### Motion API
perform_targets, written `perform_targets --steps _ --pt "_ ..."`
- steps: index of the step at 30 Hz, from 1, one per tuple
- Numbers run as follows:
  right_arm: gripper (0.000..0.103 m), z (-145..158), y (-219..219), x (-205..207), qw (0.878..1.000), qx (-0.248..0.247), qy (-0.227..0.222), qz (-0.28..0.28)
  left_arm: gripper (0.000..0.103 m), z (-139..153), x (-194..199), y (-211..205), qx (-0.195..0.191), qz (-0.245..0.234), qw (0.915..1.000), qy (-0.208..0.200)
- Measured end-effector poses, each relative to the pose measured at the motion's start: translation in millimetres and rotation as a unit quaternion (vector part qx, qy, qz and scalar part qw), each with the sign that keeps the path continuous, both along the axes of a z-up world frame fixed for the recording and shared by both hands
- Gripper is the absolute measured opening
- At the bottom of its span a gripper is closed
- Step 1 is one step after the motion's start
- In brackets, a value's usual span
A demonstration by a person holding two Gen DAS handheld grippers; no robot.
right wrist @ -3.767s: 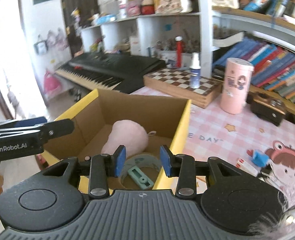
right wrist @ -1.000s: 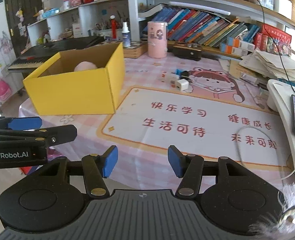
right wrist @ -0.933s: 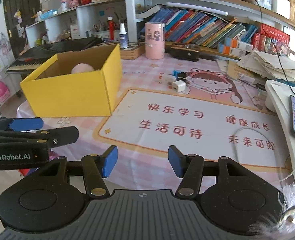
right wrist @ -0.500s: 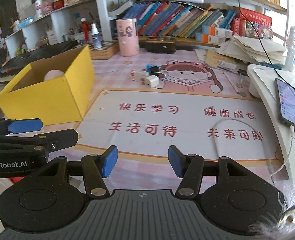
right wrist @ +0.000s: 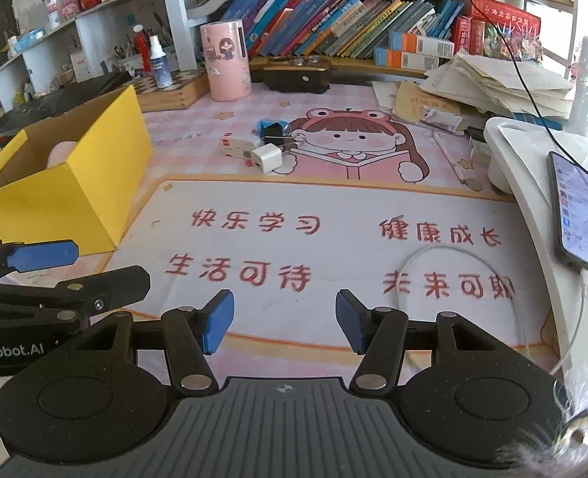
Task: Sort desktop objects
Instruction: 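Move both open grippers toward the white charger and black binder clip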
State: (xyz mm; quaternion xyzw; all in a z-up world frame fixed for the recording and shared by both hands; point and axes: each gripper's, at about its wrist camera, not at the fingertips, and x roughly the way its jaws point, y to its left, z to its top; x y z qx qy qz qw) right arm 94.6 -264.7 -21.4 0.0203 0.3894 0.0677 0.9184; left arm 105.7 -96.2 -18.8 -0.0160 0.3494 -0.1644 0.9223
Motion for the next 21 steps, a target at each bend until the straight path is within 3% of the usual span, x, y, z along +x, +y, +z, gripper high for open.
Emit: perform_targets --steps 11,21 --pt "0.056 6 -34 61 1.0 -0.015 -0.011 0.025 0.086 -1 48 -34 -0.015 0.035 0.9993 -0.002" --pt "0.059 13 -60 114 0.998 0.001 -0.039 0.054 0.085 -4 83 -53 -0.002 0.088 0.9961 -0.002"
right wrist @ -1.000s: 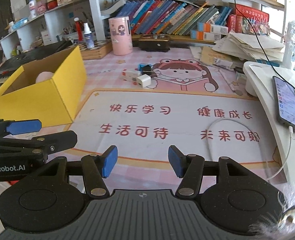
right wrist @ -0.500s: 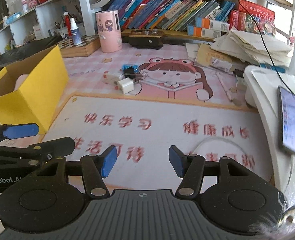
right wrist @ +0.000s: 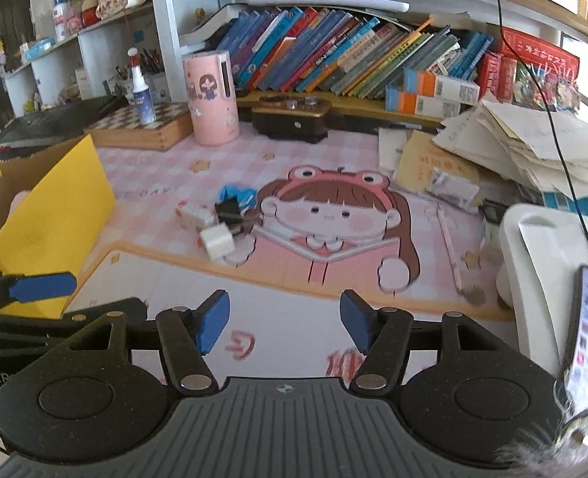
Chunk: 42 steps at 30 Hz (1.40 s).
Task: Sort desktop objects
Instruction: 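Move both open grippers toward the white charger and black binder clip, then close the left gripper on the white charger while the right gripper closes on the black binder clip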
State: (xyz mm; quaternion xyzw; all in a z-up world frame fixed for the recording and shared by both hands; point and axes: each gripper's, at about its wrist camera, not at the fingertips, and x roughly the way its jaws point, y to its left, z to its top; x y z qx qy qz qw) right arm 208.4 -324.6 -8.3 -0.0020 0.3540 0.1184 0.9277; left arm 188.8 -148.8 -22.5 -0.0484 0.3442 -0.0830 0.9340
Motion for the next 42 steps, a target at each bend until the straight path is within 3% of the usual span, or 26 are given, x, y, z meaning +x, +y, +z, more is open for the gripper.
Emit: perform_targets --steps 11,21,27,31,36,42 --pt "0.062 -2 -15 36 1.0 0.023 0.0 0.009 0.083 -17 42 -10 0.008 0.029 0.9995 0.013" --pt "0.063 -5 -18 49 1.0 0.026 0.003 0.015 0.073 -35 76 -18 0.027 0.043 0.9984 0.024" --pt "0.064 -3 -20 57 1.0 0.023 0.002 0.015 0.073 -49 98 -32 0.036 0.031 0.9984 0.03" --pt "0.064 -1 -27 61 0.999 0.031 0.01 0.002 0.063 -57 112 -38 0.047 0.026 0.9979 0.037" --pt "0.064 -2 -29 64 0.999 0.033 0.013 -0.005 0.037 -61 120 -43 0.071 0.013 0.9967 0.036" --pt "0.068 -4 -26 67 0.999 0.036 0.016 0.001 0.037 -49 103 -31 0.062 0.018 0.9975 0.03"
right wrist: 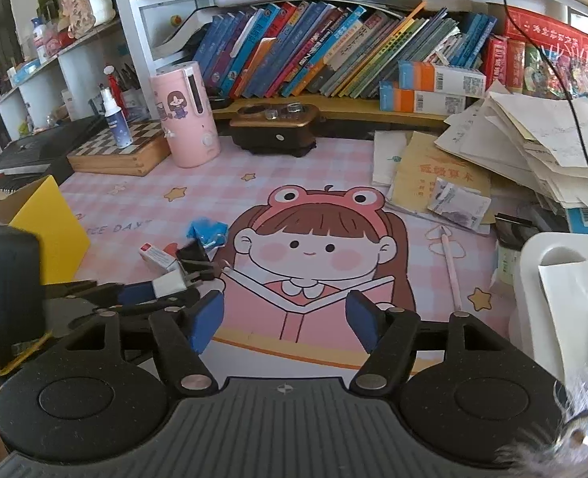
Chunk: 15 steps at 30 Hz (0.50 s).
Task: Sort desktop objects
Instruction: 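Close the left gripper on the white charger while the right gripper closes on the black binder clip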
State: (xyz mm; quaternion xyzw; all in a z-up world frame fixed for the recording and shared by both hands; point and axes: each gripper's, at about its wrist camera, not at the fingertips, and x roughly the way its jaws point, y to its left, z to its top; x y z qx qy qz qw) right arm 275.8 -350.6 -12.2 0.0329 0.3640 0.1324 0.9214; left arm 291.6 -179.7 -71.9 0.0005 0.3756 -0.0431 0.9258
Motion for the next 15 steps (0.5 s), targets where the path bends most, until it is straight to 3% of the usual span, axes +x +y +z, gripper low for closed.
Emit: perform_targets --steps 6,10,15 --pt "0.07 -9 18 14 0.999 0.004 -0.002 0.033 0.037 16 -35 29 -0.032 0.031 0.999 0.009" --pt "0.07 -18 39 28 0.998 -0.009 -0.01 0.065 0.037 19 -53 41 -0.031 0.049 0.9982 0.015" --pt "0.059 -26 67 47 0.993 -0.023 -0.033 0.108 0.037 22 -67 48 -0.029 0.069 0.997 0.018"
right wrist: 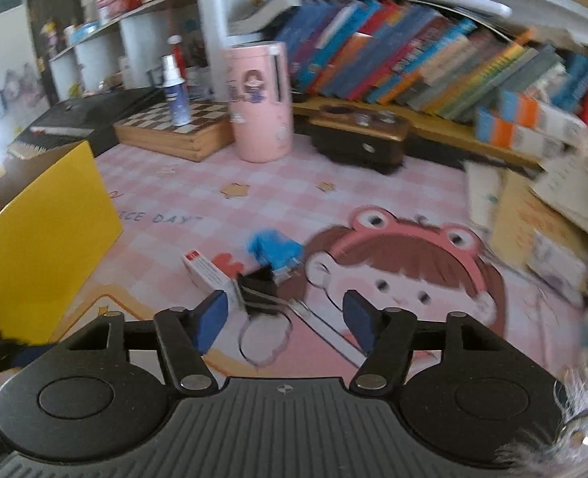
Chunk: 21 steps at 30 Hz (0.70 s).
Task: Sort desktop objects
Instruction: 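Close the left gripper on the white charger while the right gripper closes on the black binder clip, then carry the charger with the left gripper while the right gripper carries the clip toward the yellow box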
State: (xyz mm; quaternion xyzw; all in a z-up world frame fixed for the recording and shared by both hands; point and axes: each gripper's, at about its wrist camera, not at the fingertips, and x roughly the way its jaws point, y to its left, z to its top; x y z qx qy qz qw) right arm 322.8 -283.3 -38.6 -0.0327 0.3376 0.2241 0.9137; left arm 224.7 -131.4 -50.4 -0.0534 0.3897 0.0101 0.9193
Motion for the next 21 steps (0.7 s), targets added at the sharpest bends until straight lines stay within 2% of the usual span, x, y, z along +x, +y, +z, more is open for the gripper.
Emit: perform_targets --steps 4,10,13,14,21 --pt "0.052 -8 15 13 1.0 -0.005 -0.001 0.013 0.037 5 -7 0 0.0 0.004 1.0 -0.008" --pt "0.041 -22 22 27 1.0 -0.01 0.006 0.001 0.037 10 -13 -2 -0.004 0.004 0.9999 -0.014" --pt "0.031 -28 25 32 1.0 -0.012 0.014 0.004 0.037 11 -16 -3 -0.006 0.005 0.9998 -0.016" --pt "0.024 -29 25 33 1.0 -0.011 0.017 0.006 0.037 12 -17 -3 -0.007 0.005 0.9998 -0.018" --pt "0.024 -18 17 23 1.0 -0.005 0.008 0.004 0.037 17 -22 0 -0.016 0.003 0.9995 -0.029"
